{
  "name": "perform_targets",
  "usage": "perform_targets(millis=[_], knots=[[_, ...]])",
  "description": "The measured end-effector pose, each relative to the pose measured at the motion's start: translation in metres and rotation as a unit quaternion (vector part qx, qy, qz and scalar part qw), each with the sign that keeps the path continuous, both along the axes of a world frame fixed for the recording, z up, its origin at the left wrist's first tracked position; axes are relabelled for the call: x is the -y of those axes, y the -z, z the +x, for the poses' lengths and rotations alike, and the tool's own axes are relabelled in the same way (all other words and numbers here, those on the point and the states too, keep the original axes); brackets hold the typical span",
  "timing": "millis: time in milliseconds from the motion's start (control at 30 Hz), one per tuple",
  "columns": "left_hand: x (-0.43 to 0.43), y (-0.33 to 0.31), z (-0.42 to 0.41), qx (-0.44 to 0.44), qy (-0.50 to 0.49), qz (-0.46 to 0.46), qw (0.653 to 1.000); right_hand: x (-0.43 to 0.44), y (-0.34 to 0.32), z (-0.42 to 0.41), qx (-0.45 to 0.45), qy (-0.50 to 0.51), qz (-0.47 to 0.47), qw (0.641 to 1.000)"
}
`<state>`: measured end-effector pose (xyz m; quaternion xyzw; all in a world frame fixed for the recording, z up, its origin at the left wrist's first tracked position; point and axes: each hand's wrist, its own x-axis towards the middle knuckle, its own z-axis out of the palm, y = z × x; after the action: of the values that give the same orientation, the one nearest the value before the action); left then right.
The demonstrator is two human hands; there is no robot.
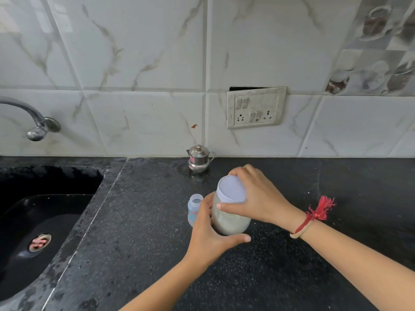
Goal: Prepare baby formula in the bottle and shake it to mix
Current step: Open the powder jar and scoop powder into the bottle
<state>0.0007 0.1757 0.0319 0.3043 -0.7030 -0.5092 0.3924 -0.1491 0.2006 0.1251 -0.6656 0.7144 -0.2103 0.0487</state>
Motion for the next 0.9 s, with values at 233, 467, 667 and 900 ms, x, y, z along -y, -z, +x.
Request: perform_targets(millis=[233,467,667,900], knots=[[-0.008,-0.007,-0.004,-0.025,-0.05,0.013,0.998,-0.01,-0.006,0.022,0.009,0.02,-0.037,0.999],[-0.006,-0.001,0.004,-0.02,-0.02,0.034,0.999,-0.017,0.0,0.028,-0.012,0.006,-0.076,0.997],[0.003,-0.007,0.008,-0.001,0.005,0.028,1.0,-0.011,-0.003,0.025,-0.004,-0.03,-0.1,0.995],[0.003,-0.005,0.022,-0.009,0.124,0.067,0.99,-0.008,-0.02,0.012,0.09,-0.239,0.035,0.966]])
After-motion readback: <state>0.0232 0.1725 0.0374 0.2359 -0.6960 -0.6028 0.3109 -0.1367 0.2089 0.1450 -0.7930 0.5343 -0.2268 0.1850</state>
